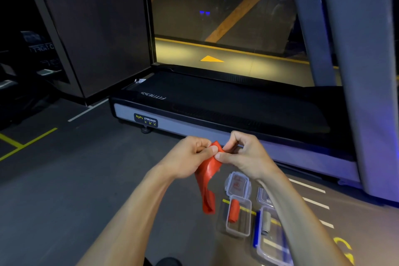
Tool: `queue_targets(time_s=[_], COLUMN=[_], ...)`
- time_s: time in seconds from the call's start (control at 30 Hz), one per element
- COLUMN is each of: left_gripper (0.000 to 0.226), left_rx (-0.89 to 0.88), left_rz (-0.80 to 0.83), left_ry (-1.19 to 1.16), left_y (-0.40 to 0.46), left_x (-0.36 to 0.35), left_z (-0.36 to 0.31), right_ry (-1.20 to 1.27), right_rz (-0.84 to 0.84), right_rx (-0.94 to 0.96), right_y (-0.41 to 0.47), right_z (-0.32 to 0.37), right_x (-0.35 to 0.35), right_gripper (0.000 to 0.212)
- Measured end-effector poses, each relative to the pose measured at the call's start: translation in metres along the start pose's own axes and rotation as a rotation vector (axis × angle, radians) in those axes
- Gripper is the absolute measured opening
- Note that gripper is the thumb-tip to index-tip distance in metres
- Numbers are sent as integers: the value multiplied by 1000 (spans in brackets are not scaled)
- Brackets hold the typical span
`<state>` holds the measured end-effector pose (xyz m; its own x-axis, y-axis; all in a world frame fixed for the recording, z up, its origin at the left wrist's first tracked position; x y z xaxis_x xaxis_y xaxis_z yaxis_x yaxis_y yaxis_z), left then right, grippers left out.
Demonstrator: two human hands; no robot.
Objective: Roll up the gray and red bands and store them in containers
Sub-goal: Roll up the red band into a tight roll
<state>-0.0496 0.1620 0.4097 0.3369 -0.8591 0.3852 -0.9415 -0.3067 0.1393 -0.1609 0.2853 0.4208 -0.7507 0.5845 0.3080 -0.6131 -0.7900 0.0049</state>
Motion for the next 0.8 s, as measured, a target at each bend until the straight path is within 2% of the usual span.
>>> queue_targets(time_s=[0.07,0.17,0.33,0.47,0.53,0.67,0.8], left_gripper=[39,30,37,35,34,17,13], left_rx=[-7,-36,-30,89,108,105,63], left_rz=[5,-2,-45,25,97,115,47], left_ry=[5,-15,125,-274,-366,-282,-44], left_y=[-1,-1,0,-1,-3,-3,3], left_x=[1,1,0,-10,-14,-10,-1], left_z=[-1,-4,1,-3,-6,1,10], right_ry=[46,187,-67,-135,-157,-195,-206], right_rz=[34,82,75,-54,-90,-84,-77], right_rx=[-21,-81,-34,78,93,86,67], right_y=[-1,-4,-2,1,1,2,2], right_z=[0,1,-1,7,8,6,4], right_x=[2,2,-3,0,1,3,4], right_gripper=[31,20,9,7,8,4,2])
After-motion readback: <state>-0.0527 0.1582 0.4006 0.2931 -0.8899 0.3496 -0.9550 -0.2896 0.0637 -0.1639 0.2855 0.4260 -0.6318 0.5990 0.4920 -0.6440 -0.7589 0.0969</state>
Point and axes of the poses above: each hand's wrist, its own y-axis towards the middle knuckle, its own x-axis out of the back of the hand, z = x × y, the point moved 5 cm from there along y, towards the middle knuckle, and after that the axes turned 4 degrees about -x, right-handed, at the moved point
